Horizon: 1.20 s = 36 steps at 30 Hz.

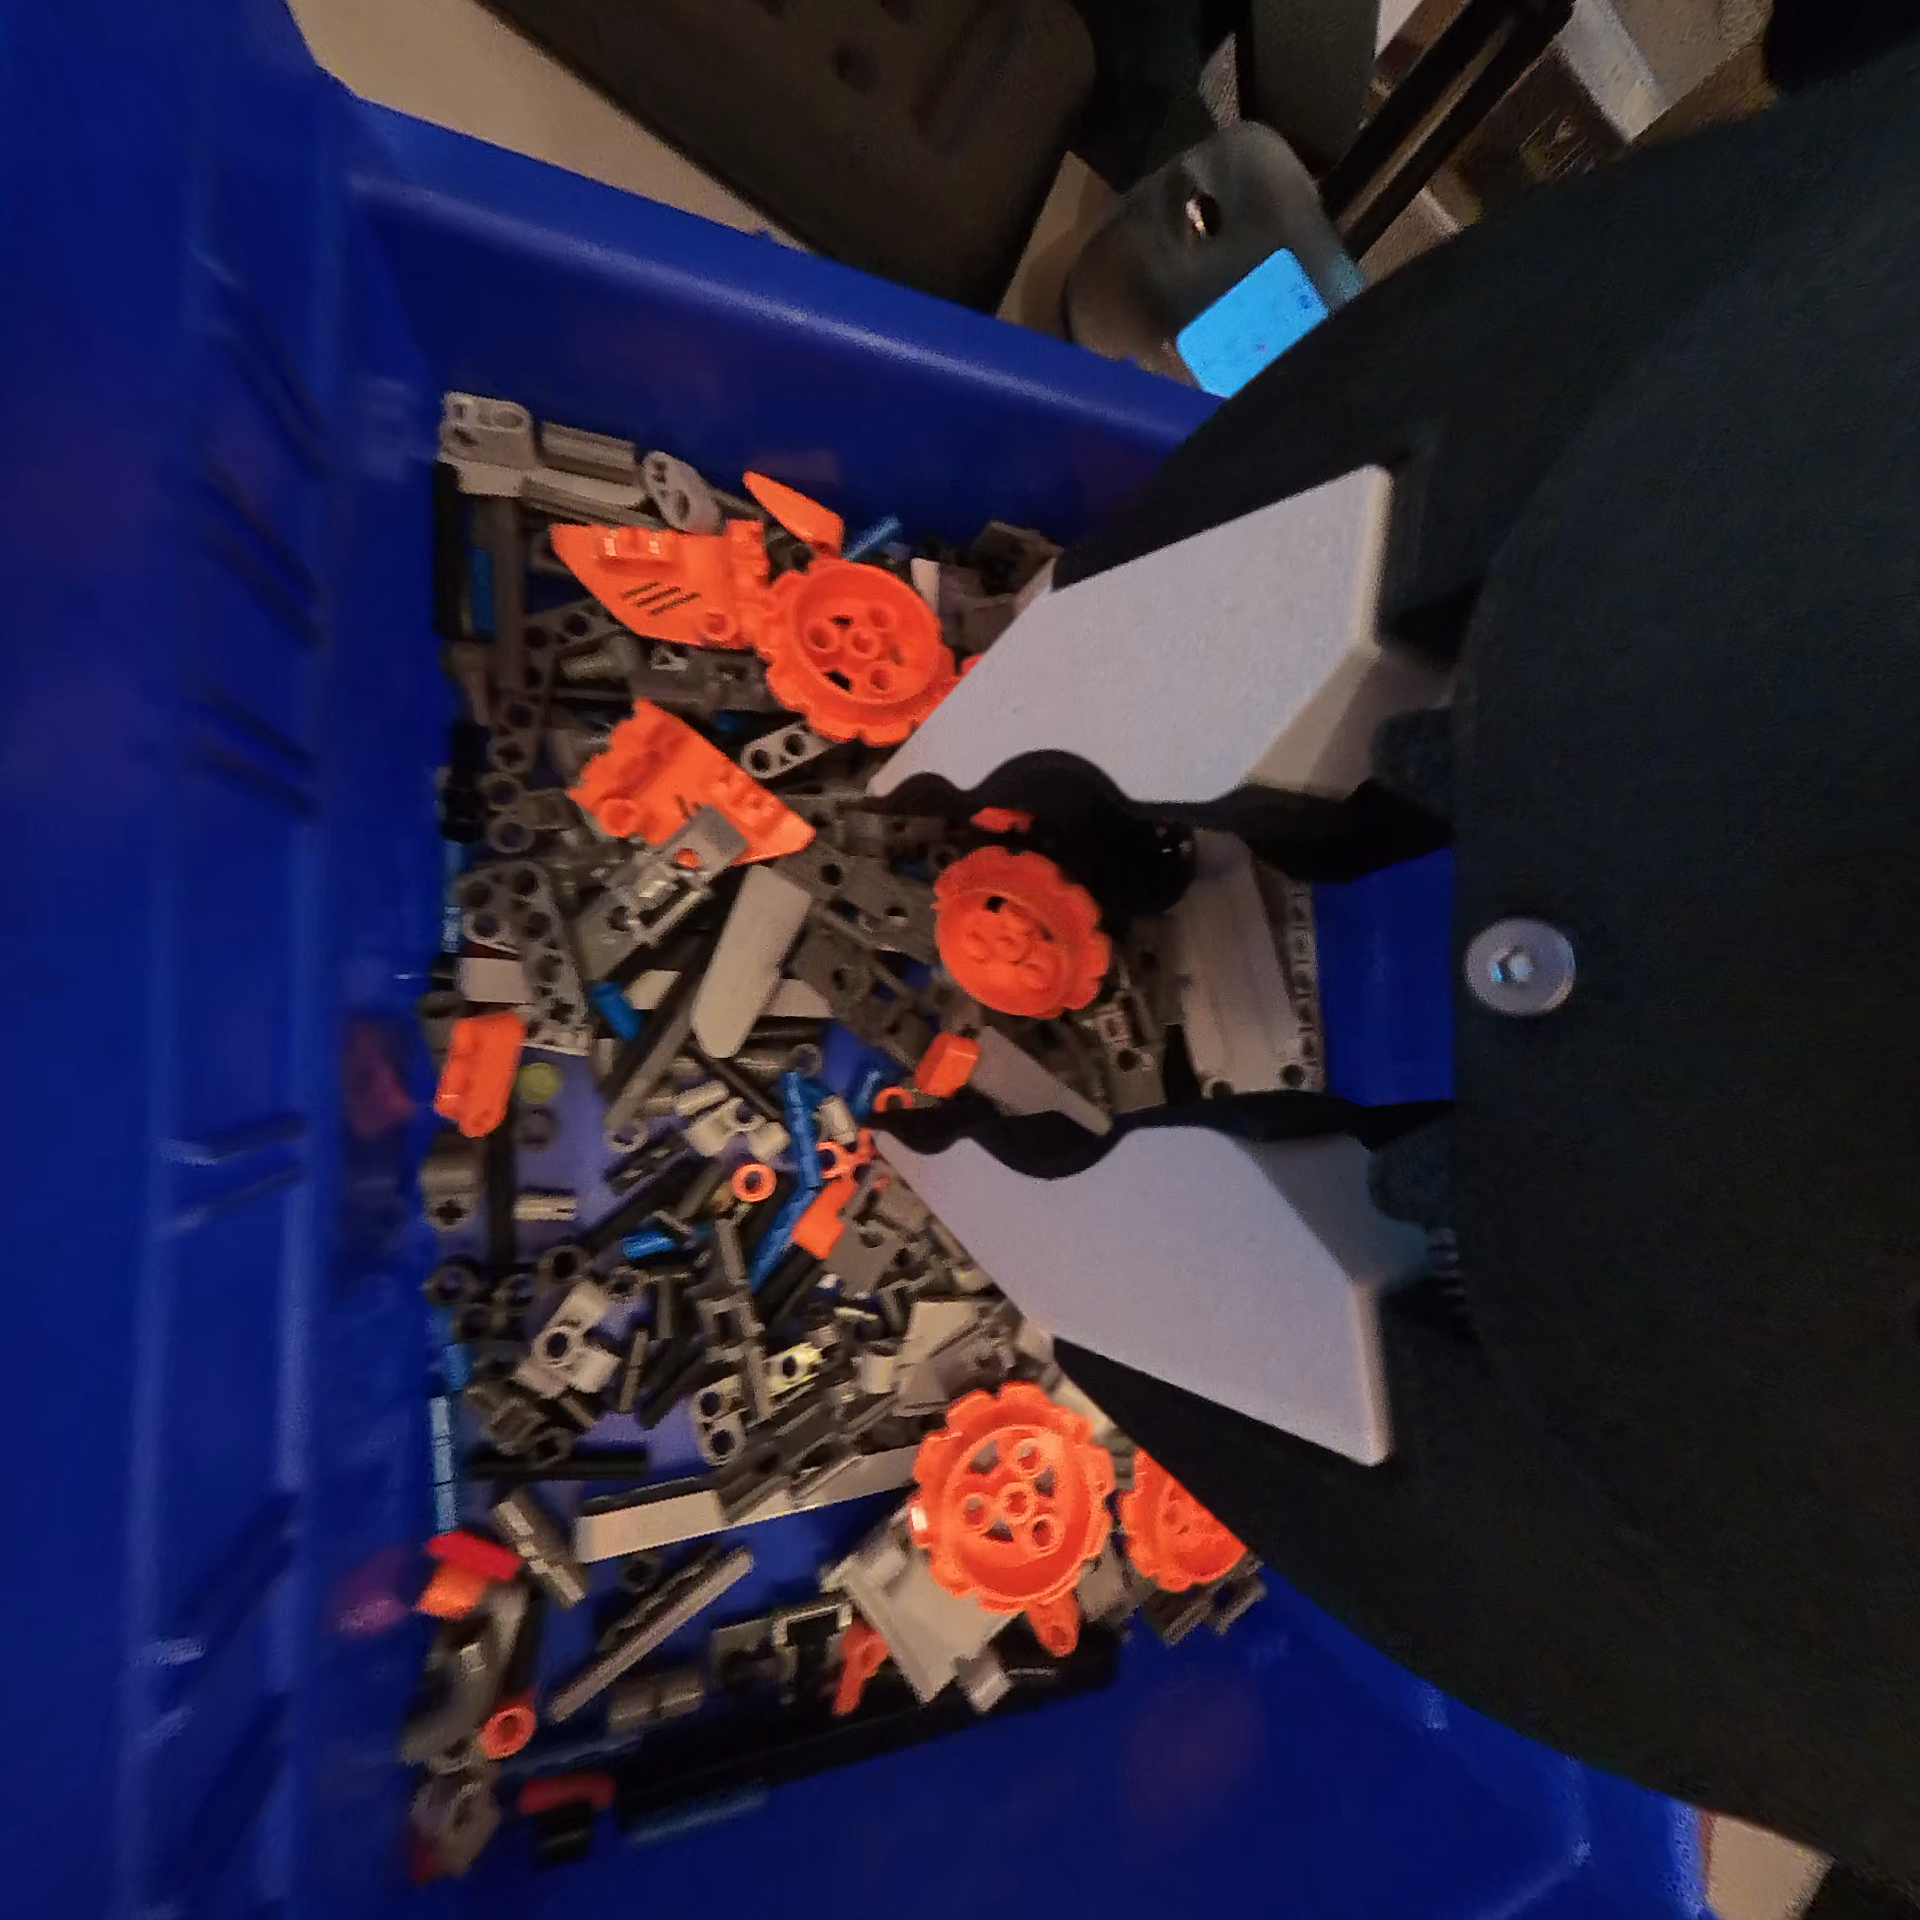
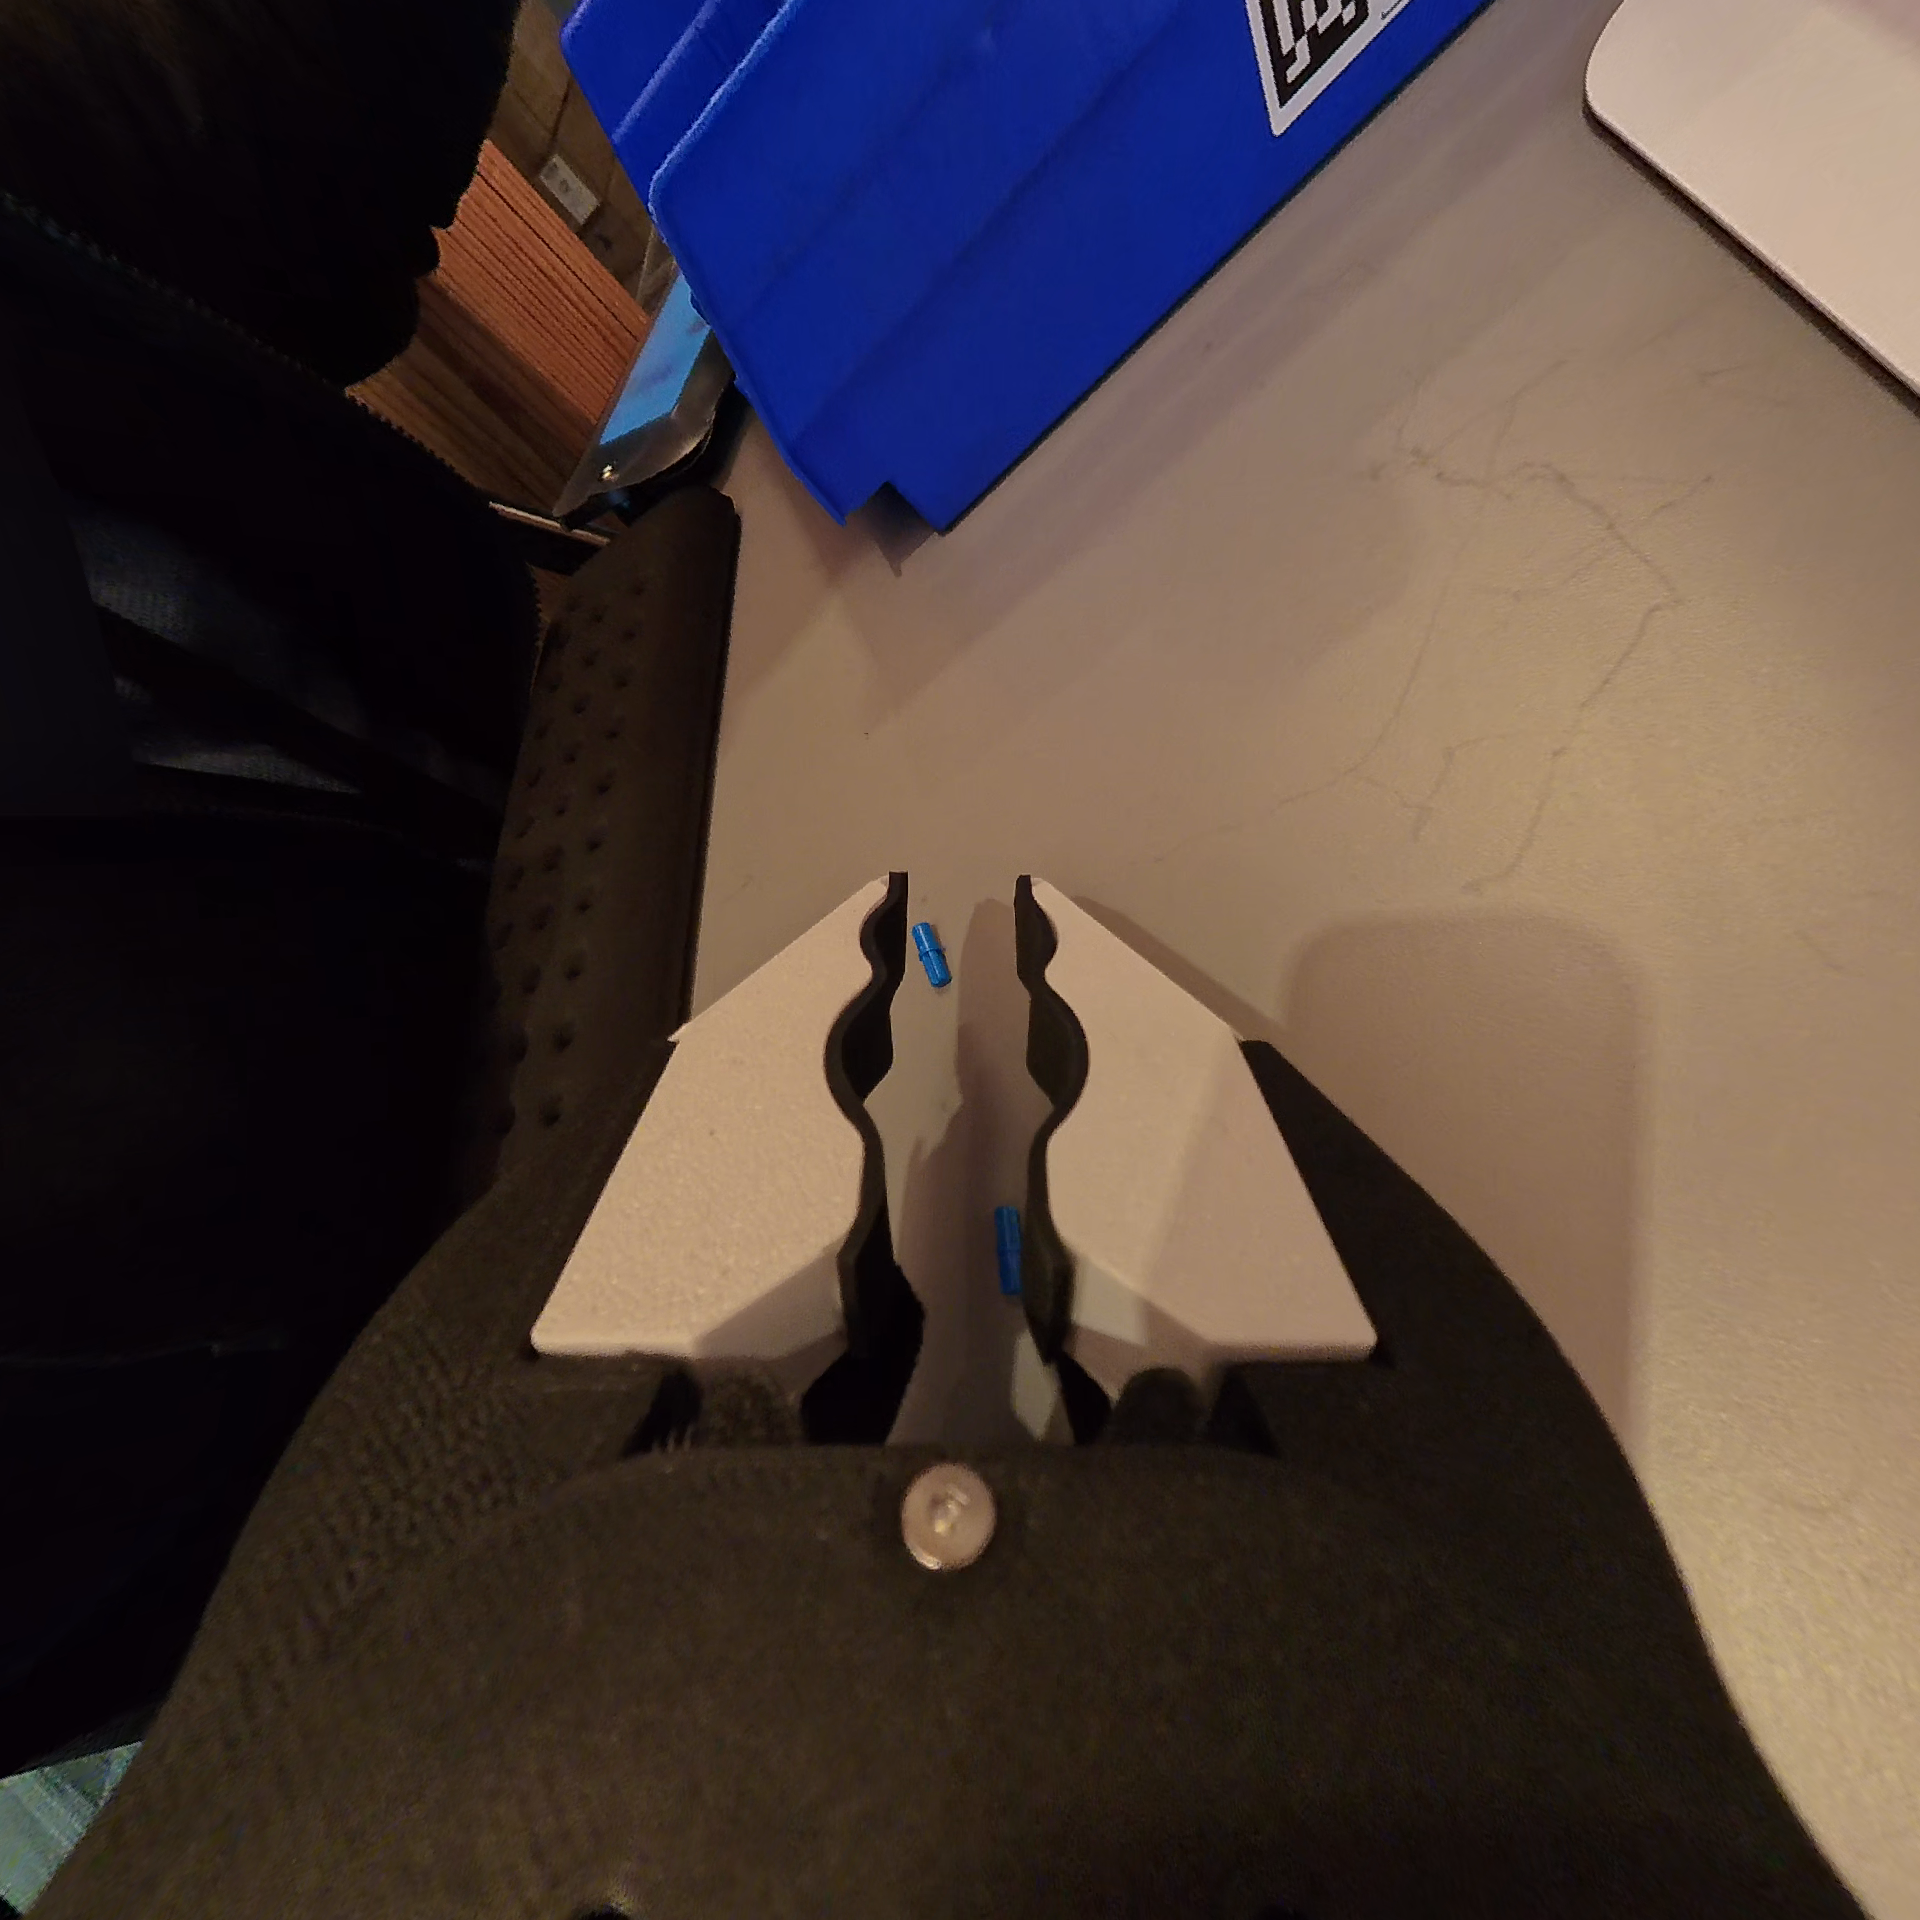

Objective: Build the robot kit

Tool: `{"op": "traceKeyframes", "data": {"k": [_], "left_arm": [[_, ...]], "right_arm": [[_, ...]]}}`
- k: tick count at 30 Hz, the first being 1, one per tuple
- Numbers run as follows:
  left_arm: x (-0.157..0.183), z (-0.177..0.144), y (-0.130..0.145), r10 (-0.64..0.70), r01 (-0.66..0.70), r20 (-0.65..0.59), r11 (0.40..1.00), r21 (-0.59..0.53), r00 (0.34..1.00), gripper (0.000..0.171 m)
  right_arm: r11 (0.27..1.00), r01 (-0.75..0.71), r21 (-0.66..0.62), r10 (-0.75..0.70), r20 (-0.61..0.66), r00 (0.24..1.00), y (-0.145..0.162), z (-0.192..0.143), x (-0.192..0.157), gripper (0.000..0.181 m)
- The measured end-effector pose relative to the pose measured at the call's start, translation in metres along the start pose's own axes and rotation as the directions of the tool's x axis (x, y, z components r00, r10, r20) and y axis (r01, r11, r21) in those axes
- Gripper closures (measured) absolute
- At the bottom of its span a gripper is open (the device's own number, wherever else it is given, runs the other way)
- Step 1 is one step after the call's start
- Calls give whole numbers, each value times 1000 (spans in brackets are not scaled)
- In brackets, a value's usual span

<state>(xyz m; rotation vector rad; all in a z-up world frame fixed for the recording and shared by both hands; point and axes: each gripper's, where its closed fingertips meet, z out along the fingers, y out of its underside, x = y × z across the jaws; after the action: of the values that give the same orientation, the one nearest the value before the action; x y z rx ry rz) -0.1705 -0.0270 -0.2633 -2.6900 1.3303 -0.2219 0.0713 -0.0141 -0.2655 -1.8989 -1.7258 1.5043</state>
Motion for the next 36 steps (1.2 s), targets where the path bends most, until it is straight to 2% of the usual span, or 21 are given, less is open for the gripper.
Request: {"op": "traceKeyframes", "data": {"k": [6, 11, 12, 15, 19, 22, 27, 36], "left_arm": [[5, 14, -37, 43, -41, -23, 996, 77, 999, 110], [12, 31, -44, 49, -45, -74, 997, 62, 996, 107], [12, 32, -45, 49, -44, -78, 997, 67, 996, 112], [15, 34, -38, 39, -35, -103, 998, 44, 994, 122], [17, 33, -32, 32, -28, -108, 999, 39, 994, 127], [11, 27, -28, 26, -23, -73, 999, 47, 997, 156], [4, 23, -15, 2, 0, -45, 999, 33, 999, 159], [-21, 3, -5, -81, 80, 13, 994, 77, 997, 159]], "right_arm": [[1000, 1, 3, -1, 1, 1000, 0, -1, 0, 163], [1000, 0, 2, 0, 1, 1000, 0, 0, 0, 163], [1000, -1, 1, 1, 1, 1000, 0, 0, 0, 163], [1000, -2, 3, 2, 0, 1000, 0, -1, 1, 163], [1000, -1, 2, 1, 0, 1000, 0, 0, 1, 163], [1000, 0, 3, 0, -1, 1000, 0, -1, 0, 163], [1000, 1, 1, -1, -1, 1000, 0, 0, 0, 163], [1000, -1, 0, 1, -1, 1000, 0, 0, 1, 163]]}}
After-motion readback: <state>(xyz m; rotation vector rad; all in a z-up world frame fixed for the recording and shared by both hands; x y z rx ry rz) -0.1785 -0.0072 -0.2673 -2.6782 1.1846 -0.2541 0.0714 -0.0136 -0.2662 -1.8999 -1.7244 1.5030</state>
